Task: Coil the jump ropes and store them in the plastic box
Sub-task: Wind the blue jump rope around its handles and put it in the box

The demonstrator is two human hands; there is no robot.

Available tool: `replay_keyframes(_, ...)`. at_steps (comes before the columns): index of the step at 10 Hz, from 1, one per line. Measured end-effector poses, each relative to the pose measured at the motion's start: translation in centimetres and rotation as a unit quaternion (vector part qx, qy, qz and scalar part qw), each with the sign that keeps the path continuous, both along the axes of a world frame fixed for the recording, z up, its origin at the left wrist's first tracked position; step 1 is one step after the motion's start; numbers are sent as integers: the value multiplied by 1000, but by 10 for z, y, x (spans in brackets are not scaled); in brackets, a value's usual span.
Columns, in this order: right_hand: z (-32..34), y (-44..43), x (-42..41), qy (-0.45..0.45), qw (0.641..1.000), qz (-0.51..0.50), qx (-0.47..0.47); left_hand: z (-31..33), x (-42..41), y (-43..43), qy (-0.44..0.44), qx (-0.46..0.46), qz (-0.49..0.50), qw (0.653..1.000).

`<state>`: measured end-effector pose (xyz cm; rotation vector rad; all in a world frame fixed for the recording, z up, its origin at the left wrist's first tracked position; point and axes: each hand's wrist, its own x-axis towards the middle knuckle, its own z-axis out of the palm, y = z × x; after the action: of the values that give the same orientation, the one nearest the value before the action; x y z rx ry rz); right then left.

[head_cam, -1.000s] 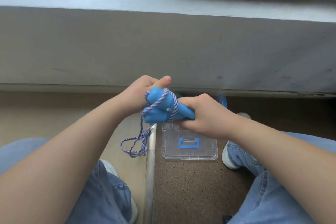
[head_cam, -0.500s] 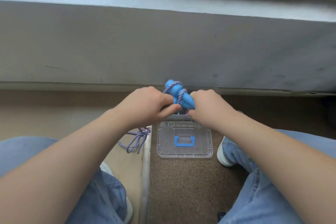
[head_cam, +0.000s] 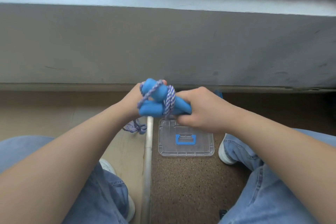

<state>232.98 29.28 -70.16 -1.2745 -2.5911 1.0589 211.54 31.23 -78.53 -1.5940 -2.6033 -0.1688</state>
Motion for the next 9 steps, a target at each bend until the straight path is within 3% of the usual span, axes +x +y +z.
replay_keyframes(1,-7,8,-2,23,991,-130,36,8,24,-16,-363,-94,-225,899)
replay_keyframes(2,-17,22,4,-6,969,-245,27,25,36,-23,-342,-88,-349,868)
replay_keyframes(3,-25,27,11,-117,969,-210,61,23,37,-28,-288,-97,-441,845)
replay_keyframes(4,-34,19,6,-186,966,-173,48,25,31,-30,-171,-67,-529,828)
replay_keyframes(5,-42,7,0,-248,963,-93,45,29,26,-25,-77,-22,-554,829)
replay_keyframes(6,-37,-2,-5,-250,967,49,29,34,19,-20,-103,20,-539,836)
replay_keyframes(7,-24,-9,-9,-193,969,154,16,33,8,-7,-166,20,-465,869)
replay_keyframes(8,-6,-10,-8,-71,989,114,-59,36,3,-1,-275,-45,-369,887)
replay_keyframes(9,7,0,-4,12,999,-16,-49,25,3,-3,-422,-62,-223,876)
